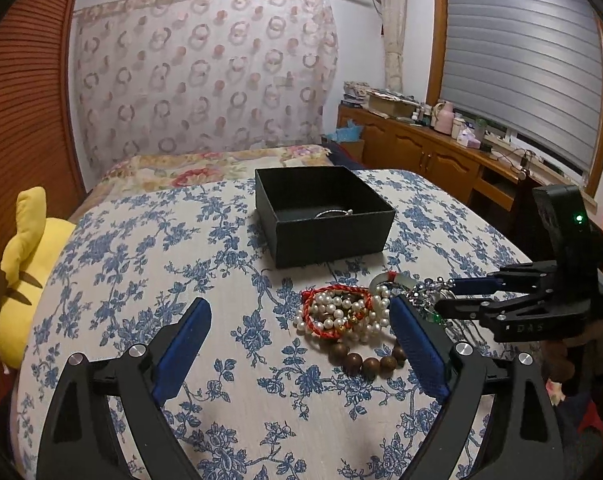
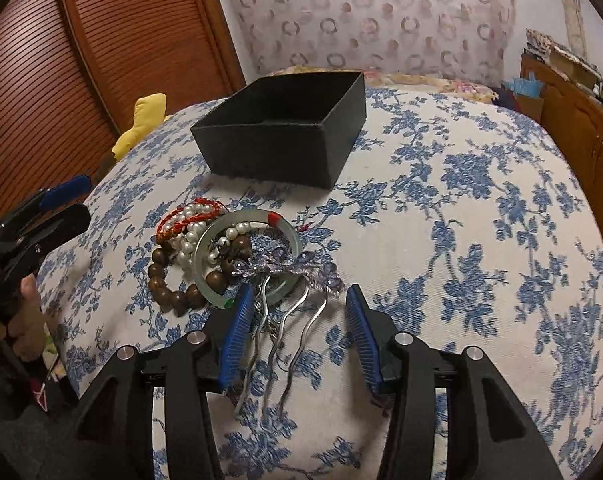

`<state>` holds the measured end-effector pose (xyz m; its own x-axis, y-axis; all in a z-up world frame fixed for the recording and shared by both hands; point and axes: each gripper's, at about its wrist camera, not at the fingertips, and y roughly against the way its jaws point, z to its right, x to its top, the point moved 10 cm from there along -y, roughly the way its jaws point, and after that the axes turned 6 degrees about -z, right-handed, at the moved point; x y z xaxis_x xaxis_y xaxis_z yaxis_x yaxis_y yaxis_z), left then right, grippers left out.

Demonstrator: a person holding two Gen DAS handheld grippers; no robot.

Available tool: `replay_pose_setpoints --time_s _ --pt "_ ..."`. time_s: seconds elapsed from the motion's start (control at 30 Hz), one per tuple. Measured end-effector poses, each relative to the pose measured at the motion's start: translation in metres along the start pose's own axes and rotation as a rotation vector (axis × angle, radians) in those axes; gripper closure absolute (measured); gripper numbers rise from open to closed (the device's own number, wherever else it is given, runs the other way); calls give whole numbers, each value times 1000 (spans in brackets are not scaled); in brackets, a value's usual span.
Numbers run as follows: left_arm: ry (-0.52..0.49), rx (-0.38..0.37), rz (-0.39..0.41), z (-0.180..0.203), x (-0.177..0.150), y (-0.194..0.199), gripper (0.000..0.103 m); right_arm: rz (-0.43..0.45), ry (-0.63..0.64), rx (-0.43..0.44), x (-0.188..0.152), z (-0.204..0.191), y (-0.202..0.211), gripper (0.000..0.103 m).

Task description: Organize jewelry

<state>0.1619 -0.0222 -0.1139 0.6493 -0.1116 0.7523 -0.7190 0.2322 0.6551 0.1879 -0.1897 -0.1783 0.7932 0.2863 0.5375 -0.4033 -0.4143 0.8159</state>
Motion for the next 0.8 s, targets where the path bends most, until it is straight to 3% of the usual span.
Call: replay_pose_setpoints --time_s 0.17,0.33,0.43,0.8 --pt "3 0 -2 0 0 0 16 -1 -13 9 4 -2 -4 49" --pt "6 1 -4 0 -1 0 16 12 -30 19 4 0 -2 58" --pt "11 1 -8 -1 -1 -1 16 26 -19 4 4 1 2 58" --pt "37 12 -50 -10 -5 -12 16 168 4 -79 21 22 42 58"
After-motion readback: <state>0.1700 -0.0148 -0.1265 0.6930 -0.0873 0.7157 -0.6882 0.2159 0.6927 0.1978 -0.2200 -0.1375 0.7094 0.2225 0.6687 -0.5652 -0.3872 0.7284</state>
